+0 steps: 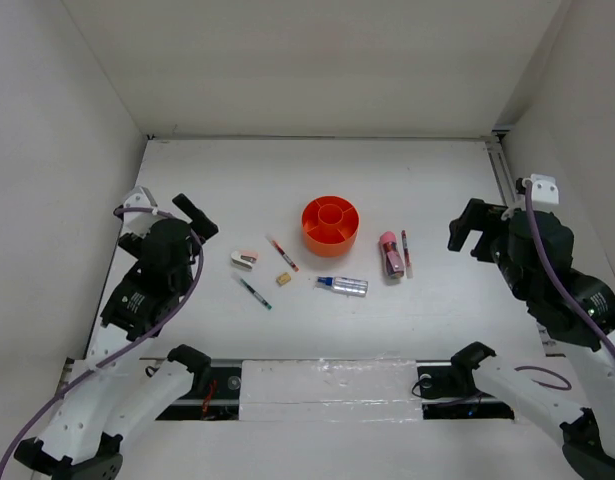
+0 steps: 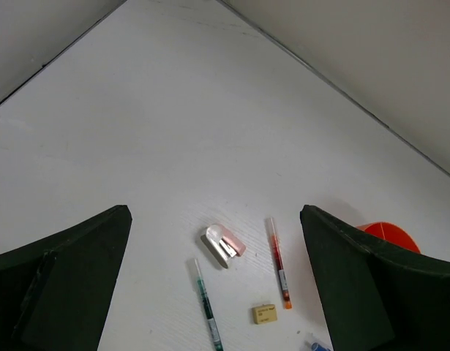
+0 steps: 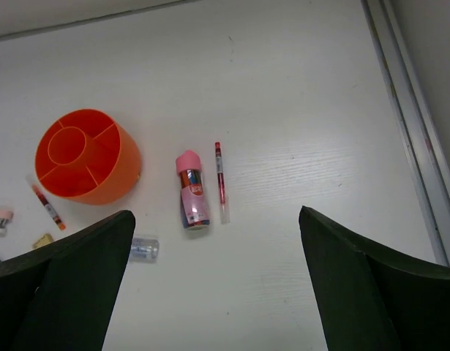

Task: Sort the stationery into containers
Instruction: Pick up the stationery from the center of the board.

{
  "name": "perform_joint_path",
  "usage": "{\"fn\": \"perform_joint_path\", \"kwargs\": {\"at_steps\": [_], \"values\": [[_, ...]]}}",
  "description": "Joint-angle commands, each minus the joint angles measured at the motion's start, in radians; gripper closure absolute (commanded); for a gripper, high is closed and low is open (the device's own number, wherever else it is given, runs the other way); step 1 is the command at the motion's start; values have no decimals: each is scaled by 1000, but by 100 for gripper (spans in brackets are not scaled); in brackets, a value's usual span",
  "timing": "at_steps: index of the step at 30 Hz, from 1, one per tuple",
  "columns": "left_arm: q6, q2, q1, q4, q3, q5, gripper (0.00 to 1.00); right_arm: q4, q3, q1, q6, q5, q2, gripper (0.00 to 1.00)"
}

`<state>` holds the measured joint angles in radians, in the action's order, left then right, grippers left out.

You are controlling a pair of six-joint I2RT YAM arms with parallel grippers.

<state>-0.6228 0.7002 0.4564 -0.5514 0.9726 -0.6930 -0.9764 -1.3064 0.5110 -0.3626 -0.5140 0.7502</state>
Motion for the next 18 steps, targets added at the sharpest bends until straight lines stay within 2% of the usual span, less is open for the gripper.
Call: {"fn": "perform_joint_path", "kwargs": {"at_steps": [1, 5, 12, 18], "values": [[-20, -24, -1, -1, -5, -22, 0, 8, -5, -5, 2, -12, 21, 0], [-20, -24, -1, 8, -14, -22, 0, 47, 34, -5, 11, 55, 70, 0], [31, 48, -1, 51, -14, 78, 0, 104, 114, -5, -16, 181, 282, 0], [78, 90, -1, 61, -14, 164, 0, 278, 239, -5, -38, 269, 403, 1]]}}
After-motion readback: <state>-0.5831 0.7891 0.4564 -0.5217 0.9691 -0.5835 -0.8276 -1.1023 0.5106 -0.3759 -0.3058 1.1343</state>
